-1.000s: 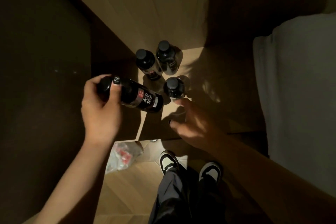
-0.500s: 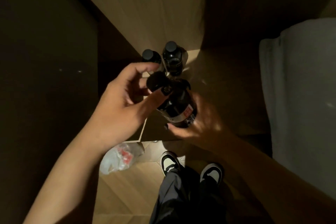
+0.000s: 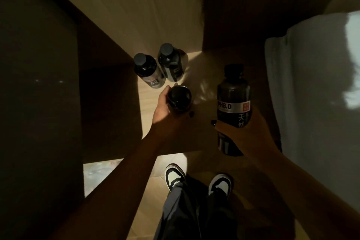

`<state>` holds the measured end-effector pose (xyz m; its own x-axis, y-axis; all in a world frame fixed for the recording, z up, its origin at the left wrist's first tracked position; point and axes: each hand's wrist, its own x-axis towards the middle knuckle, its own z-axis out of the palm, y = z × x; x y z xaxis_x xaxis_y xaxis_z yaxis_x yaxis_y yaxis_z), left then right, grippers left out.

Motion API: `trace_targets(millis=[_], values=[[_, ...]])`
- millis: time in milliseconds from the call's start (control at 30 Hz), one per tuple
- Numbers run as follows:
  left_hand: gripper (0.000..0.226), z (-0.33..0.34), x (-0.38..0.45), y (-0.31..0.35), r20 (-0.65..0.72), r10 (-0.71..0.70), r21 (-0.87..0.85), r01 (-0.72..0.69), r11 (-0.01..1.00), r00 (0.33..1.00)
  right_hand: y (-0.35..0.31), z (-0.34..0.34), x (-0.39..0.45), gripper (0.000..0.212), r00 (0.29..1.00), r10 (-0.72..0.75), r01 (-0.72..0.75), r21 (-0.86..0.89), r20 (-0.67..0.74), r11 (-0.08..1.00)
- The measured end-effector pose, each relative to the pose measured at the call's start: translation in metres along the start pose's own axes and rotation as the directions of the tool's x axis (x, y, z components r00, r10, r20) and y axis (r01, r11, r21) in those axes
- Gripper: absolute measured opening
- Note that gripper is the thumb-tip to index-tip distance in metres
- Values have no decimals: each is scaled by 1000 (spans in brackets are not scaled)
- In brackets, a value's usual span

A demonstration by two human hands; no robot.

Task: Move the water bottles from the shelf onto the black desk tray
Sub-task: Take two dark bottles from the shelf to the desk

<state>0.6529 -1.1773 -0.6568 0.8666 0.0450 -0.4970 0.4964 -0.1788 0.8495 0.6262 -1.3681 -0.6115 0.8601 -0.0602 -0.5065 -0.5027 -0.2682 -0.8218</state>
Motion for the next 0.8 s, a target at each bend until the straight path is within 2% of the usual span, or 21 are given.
trace_targets(millis=[133,233,333,400,467,567,633,667,733,800], values=[[65,6,16,-15,-69,45,77,-40,996,997,4,3,-3,56,997,74,-72,67,-25,995],[66,2,19,-13,-56,58,119,-51,992,997,5,3,-4,59,993,114,-111,101,-24,989],[61,-6,14,-7,-36,18,74,-16,997,999,0,1,-6,55,988,152,-151,146,6,978],[58,-9,2,4,-40,-17,1,17,1000,999,-8,-1,-8,45,987,155,-160,173,42,972],[62,-11,-12,19,-77,-51,-77,45,996,996,-17,-3,-11,37,987,152,-159,178,51,971],[90,-18,-38,45,-103,-116,-220,91,971,988,-37,-9,-21,30,989,147,-150,157,30,976],[99,-21,-59,69,-86,-125,-293,94,952,988,-55,-17,-32,29,990,135,-138,164,27,977],[93,-22,-70,82,-74,-115,-331,85,940,991,-64,-22,-38,29,991,131,-134,164,29,977],[60,-22,-92,110,-53,-98,-389,69,919,994,-82,-33,-54,29,992,126,-129,187,31,974],[39,-21,-118,139,24,-77,-459,79,885,997,-103,-43,-72,26,992,118,-122,238,34,964]])
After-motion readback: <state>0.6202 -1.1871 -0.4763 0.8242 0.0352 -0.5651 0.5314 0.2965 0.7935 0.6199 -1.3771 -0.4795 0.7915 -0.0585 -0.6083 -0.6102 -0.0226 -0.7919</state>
